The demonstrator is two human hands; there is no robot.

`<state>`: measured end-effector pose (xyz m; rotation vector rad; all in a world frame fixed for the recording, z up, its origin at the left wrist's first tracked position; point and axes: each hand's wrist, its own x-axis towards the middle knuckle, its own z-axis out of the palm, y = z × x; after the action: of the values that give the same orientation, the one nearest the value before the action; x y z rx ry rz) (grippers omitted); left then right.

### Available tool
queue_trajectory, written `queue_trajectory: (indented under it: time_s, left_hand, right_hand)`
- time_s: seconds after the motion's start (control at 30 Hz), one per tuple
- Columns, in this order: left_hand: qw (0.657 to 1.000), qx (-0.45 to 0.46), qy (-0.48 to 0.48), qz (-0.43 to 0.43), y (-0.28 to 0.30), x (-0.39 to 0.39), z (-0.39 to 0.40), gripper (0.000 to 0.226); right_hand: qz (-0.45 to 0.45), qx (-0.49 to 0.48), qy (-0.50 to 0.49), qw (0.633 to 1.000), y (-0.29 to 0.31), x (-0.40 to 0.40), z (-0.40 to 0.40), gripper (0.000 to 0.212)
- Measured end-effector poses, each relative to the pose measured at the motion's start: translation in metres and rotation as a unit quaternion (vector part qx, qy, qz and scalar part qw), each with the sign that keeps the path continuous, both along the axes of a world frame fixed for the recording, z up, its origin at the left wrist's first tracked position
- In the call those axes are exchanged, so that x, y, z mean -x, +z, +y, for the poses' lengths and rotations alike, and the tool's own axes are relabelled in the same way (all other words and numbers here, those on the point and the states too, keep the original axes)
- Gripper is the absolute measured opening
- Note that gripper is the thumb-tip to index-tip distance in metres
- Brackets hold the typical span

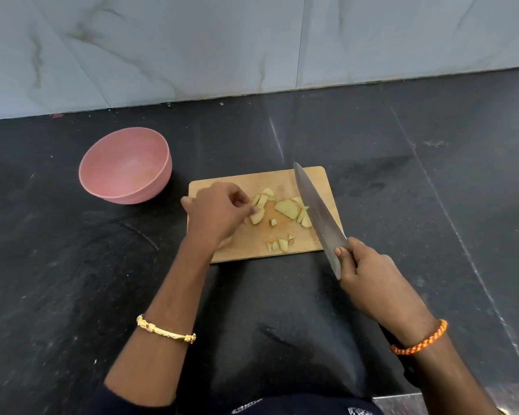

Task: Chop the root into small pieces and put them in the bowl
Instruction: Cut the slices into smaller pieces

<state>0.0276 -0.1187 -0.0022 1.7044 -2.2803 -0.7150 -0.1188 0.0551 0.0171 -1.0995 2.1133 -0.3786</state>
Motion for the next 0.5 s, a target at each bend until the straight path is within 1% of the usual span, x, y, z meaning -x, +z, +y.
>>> queue_trajectory:
  time_s: [0.03,0.1,0.17,0.23,0.37,0.5]
  left_hand:
    - [0.999,0.0,-0.017,-0.038,-0.001,0.003,0.006,0.025]
    - [0.998,0.015,-0.025,-0.06,-0.006,0.008,0.019,0.026]
    - [0.998,0.036,-0.021,-0.049,-0.01,0.01,0.023,0.022]
    - [0.998,0.037,-0.03,-0.039,-0.011,0.007,0.021,0.019]
    - [0.996,0.028,-0.072,-0.036,-0.011,0.001,0.016,0.012]
    - [0.998,0.037,-0.057,-0.016,-0.014,-0.005,0.016,0.015]
  right_hand:
    - [-0.003,0.003,0.001,1.0,0.0,-0.001,0.0,0.022]
    - [-0.003,0.007,0.009,1.0,0.002,-0.003,0.0,0.022]
    - [0.007,0.018,0.021,1.0,0.003,-0.006,0.001,0.022]
    - [0.018,0.025,0.042,0.999,0.003,-0.013,0.004,0.022]
    - [0.03,-0.009,0.085,0.996,0.001,-0.024,0.006,0.021]
    - [0.052,-0.035,0.094,0.994,-0.001,-0.029,0.001,0.022]
